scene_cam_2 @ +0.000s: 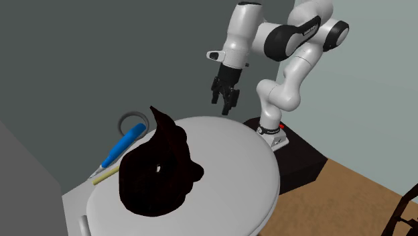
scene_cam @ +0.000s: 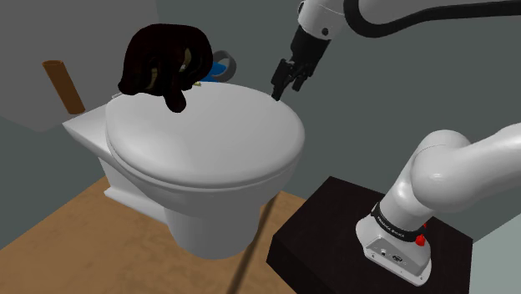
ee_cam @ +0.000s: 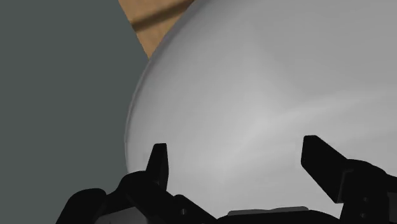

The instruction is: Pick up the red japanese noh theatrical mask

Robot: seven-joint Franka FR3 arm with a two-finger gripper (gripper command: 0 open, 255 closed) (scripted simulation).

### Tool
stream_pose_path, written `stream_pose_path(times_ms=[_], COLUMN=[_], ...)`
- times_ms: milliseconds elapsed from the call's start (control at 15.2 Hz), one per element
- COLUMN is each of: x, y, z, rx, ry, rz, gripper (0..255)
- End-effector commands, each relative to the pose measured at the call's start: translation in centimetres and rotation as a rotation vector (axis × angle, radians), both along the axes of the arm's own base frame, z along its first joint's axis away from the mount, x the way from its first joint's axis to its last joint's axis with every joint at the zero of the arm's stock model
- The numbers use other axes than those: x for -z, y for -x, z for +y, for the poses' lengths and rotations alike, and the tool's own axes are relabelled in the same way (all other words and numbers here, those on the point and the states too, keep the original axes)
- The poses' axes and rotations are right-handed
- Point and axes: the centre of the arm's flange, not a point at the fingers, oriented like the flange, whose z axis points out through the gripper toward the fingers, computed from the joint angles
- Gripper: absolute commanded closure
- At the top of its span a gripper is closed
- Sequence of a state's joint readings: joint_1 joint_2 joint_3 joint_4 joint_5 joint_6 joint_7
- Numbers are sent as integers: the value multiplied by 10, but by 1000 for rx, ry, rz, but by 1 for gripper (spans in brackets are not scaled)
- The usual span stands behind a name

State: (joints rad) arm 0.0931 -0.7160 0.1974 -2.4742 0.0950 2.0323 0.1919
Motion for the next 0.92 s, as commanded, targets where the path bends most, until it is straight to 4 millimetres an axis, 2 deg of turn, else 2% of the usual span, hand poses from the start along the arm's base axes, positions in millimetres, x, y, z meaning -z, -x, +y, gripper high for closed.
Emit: stream_pose_path(times_ms=[0, 462, 858], x=[5, 18, 19], y=[-7, -37, -65], z=[21, 84, 138], rx=[10, 40, 66], ry=[-30, -124, -204], rz=[-54, -229, -378], gripper=[0, 0, 0])
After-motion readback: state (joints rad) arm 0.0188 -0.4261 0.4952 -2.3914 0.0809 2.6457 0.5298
